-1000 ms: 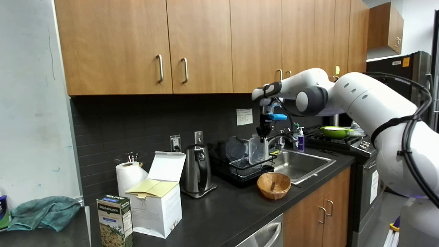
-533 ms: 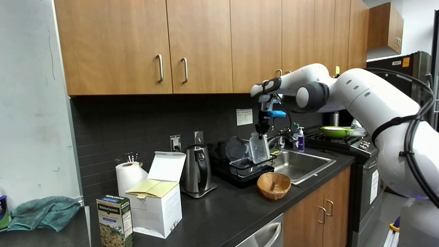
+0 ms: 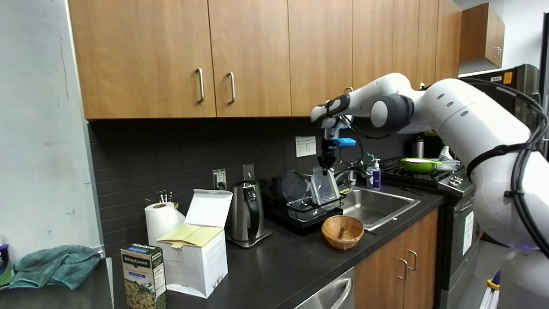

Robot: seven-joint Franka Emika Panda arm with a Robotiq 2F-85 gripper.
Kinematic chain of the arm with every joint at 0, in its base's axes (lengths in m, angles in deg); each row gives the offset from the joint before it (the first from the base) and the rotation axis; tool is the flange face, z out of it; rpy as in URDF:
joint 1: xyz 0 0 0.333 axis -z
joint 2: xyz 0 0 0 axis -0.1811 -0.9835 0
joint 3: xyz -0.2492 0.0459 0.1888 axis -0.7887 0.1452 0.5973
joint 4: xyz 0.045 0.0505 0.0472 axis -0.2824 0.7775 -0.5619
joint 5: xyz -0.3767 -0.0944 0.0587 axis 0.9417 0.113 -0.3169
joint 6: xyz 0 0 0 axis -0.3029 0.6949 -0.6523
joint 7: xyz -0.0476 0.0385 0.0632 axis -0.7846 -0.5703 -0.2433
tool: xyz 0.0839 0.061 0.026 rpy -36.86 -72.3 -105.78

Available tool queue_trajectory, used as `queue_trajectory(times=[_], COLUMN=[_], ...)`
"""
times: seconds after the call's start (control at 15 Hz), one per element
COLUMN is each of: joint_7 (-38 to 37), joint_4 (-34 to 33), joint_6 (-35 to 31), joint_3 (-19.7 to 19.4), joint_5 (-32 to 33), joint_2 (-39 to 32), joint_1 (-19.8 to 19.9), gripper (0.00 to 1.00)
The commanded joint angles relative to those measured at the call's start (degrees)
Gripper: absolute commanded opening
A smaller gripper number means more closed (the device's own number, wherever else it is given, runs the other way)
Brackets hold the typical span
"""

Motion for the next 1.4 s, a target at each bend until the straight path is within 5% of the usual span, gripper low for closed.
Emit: queue_trajectory(times=[0.0,1.33], joint_7=[1.45,-0.24], joint_4=[7.33,29.85], joint_6=[-3.12,-25.1], joint_3=[-0.71,-1.41], joint_5=[3.34,19.72], joint_2=[5.0,16.75], joint_1=[-2.35,-8.63], gripper=[0.04,0.04])
